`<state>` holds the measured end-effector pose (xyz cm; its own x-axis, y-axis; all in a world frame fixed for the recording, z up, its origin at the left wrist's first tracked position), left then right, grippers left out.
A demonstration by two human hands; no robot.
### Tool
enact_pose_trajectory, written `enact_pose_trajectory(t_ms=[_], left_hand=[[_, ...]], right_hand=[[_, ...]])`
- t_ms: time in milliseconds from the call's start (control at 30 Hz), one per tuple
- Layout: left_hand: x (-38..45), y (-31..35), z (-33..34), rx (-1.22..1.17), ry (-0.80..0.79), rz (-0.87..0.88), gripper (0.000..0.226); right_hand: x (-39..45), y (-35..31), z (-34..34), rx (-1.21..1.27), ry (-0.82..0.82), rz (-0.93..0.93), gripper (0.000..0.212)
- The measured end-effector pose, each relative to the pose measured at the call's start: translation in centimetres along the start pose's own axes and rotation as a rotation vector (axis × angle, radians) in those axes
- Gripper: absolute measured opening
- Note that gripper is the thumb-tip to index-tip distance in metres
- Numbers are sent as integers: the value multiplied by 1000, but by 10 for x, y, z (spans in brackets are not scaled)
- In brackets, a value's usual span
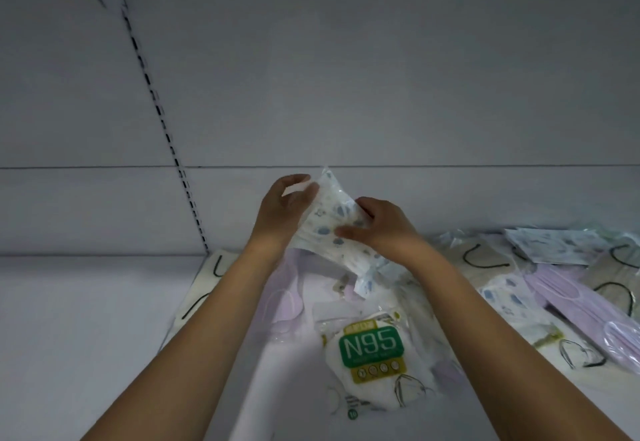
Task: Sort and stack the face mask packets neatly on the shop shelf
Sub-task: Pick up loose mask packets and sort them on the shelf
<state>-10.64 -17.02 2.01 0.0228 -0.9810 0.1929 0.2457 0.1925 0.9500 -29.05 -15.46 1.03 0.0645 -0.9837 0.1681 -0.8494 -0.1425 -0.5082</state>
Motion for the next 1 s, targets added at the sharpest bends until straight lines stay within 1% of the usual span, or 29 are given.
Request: enact_pose_trajectory(t_ms=[67, 100, 133, 167, 200, 233, 333, 367, 467, 567, 633, 700, 767, 833, 900, 967, 1000], left_hand=[[-7, -8, -2, -357, -61, -230, 50], [-13, -11, -2, -475, -124, -296, 59], [-22, -16, 0, -506, -195, -336, 61], [-32, -22, 3, -499, -250, -367, 58], [-42, -30, 6, -453, -286, -387, 51], [-50, -37, 7, -402, -278, -396, 43], [-60, -47, -8, -217, -107, -318, 30], [-62, -45, -14, -157, -82, -281, 28], [-70, -39, -29, 8, -80, -193, 20], [-83, -39, -30, 37, -166, -215, 22], [-91, -43, -35, 85, -208, -191, 24], [-100, -45, -47, 155, -185, -162, 26], [-109, -47, -59, 199, -164, -159, 29], [-117, -54, -72, 181, -149, -201, 26], [-129, -63, -83, 75, -126, -310, 22], [-139, -71, -96, -13, -79, -399, 26], [-143, -75, -102, -45, -44, -417, 27]], right_hand=[[-4, 2, 1, 246, 20, 54, 28], [-9, 2, 5, 405, 12, 95, 24], [-15, 2, 10, 545, -11, 130, 21], [-19, 1, 17, 662, -29, 153, 20], [-23, 0, 24, 742, -37, 165, 20], [-26, -1, 30, 779, -29, 174, 21], [-32, 5, 43, 702, 54, 226, 19], [-35, 7, 47, 669, 58, 236, 23], [-48, 6, 61, 697, 5, 258, 42], [-58, -5, 70, 794, -40, 218, 40], [-66, -18, 79, 922, -106, 190, 38], [-74, -28, 90, 1029, -150, 193, 38], [-81, -32, 95, 1001, -125, 196, 40], [-86, -32, 99, 943, -92, 211, 37], [-92, -26, 100, 891, -51, 261, 29], [-96, -18, 102, 801, -41, 314, 24], [-98, -16, 102, 775, -50, 330, 23]])
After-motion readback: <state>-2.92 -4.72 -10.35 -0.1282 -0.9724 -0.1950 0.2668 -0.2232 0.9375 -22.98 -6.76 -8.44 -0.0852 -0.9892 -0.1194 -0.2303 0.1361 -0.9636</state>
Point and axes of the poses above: each hand's wrist, its own x-axis towards the middle knuckle, its own z-axis out of the palm, y = z × x, the point moved 7 cm from there along x, towards the middle knuckle, and after that the axes turned 15 degrees about -x, right-handed, at the moved point
